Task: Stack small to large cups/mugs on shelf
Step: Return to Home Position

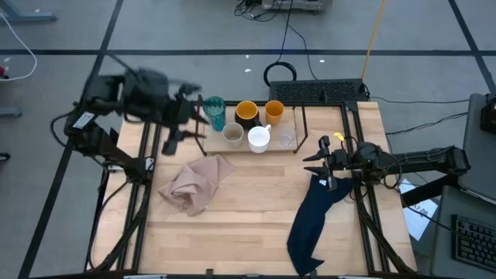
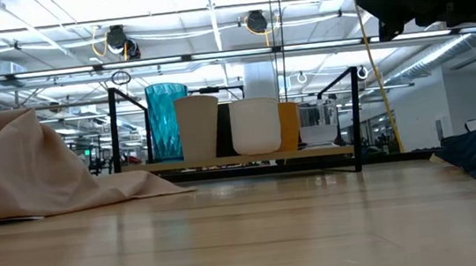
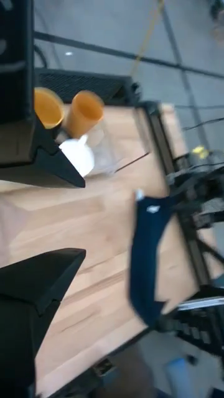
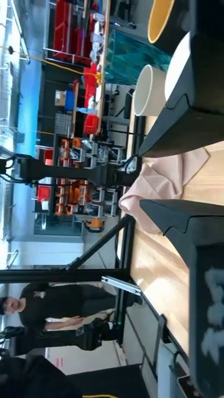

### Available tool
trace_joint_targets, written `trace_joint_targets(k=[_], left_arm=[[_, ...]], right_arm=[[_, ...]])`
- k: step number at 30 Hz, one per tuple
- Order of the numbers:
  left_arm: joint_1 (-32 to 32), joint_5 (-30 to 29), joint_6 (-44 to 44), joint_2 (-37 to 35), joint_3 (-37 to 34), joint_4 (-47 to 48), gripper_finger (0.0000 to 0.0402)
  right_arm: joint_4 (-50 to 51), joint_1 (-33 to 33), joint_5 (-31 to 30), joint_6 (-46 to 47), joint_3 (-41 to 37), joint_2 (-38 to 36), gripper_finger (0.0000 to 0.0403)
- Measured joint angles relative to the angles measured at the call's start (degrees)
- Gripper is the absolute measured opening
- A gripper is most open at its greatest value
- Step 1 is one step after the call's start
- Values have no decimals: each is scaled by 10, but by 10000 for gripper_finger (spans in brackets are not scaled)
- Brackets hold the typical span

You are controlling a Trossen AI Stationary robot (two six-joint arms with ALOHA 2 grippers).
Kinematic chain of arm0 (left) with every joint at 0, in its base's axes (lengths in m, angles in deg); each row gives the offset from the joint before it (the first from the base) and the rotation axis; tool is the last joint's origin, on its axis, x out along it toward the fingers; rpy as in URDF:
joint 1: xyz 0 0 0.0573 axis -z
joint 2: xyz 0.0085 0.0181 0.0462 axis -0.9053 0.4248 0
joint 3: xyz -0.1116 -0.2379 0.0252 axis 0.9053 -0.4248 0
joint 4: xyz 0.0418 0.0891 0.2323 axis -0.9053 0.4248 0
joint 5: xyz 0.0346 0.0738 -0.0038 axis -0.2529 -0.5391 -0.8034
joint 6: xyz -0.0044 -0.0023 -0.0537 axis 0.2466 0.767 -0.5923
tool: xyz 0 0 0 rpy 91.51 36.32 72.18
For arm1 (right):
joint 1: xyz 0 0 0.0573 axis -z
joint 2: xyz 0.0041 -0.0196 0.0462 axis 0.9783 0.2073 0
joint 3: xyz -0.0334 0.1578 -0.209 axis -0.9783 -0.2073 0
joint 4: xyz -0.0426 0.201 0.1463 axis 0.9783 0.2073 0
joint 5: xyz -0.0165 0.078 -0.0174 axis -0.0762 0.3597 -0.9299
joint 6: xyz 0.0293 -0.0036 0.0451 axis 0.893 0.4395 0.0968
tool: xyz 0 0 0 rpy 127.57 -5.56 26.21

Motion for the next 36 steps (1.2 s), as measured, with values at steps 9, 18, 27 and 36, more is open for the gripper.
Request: trace_joint_targets(k=[9, 18, 27, 36], left_arm=[[150, -185, -140, -86, -296, -113, 168], [252, -241, -264, -265, -598, -360, 168], [351, -376, -315, -335, -690, -417, 168], [357, -431, -287, -335, -695, -418, 168]], right_arm=[[37, -4, 10, 102, 0, -37, 110], [162, -55, 18, 86, 36, -171, 110], [367, -106, -82, 74, 85, -242, 110], [288, -109, -89, 42, 50, -213, 110]])
